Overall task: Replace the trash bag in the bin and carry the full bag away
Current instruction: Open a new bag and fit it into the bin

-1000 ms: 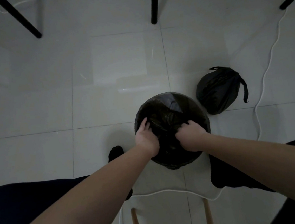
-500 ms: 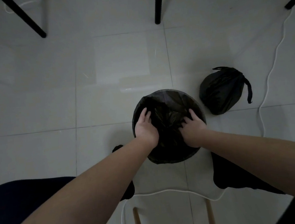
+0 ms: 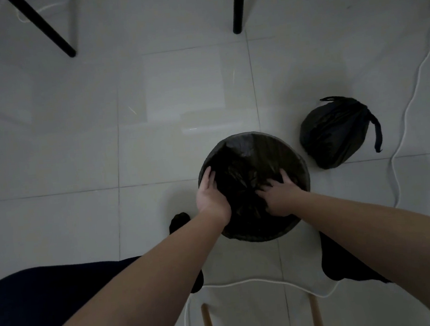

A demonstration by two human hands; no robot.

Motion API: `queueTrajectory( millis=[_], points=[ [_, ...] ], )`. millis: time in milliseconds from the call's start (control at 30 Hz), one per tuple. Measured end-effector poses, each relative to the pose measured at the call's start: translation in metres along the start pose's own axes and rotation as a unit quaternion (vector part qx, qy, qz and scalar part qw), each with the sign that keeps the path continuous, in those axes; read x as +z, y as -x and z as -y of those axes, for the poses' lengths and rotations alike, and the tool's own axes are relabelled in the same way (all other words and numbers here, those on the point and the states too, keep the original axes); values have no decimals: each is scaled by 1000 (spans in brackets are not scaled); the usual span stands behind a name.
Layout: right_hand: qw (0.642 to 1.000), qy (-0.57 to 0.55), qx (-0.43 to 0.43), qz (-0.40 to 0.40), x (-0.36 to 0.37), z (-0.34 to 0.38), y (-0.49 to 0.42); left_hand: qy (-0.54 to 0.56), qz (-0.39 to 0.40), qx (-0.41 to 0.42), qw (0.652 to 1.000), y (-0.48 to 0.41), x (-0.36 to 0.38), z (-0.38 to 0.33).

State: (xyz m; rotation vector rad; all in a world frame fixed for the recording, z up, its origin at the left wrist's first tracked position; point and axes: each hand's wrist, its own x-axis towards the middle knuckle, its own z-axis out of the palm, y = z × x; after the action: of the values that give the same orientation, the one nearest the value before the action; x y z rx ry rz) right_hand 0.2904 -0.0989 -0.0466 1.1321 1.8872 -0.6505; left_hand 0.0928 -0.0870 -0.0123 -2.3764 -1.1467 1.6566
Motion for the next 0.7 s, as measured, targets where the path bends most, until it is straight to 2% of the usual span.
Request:
queueTrajectory(
  millis=[133,233,267,333,400,467,533,567,633,700],
  points=[
    [998,9,-9,-68,-15,10,11,20,-28,-4,999,-1,5,-1],
    [988,76,-12,-136,-24,5,24,74,-32,24,996,1,3,-6],
    [986,99,2,-133,-26,1,28,73,-24,30,997,3,2,-8],
    [987,135,53,-62,-23,-9,35,34,-5,15,999,7,1,-10],
    [983,163,74,36,-16,-14,40,4,-18,-5,1000,7,1,-4],
    [990,119,49,54,-10,-12,43,0,-74,-4,997,2,5,6],
    [999,28,14,-17,-11,-7,50,45,-166,18,985,-2,6,19],
    [996,6,0,-91,-13,-6,53,83,-218,33,972,-4,6,23],
    [966,10,-5,-259,-14,-9,57,170,-300,53,937,-2,6,26],
    [933,-40,40,-356,-16,-16,62,266,-361,58,892,2,9,27]
  ],
)
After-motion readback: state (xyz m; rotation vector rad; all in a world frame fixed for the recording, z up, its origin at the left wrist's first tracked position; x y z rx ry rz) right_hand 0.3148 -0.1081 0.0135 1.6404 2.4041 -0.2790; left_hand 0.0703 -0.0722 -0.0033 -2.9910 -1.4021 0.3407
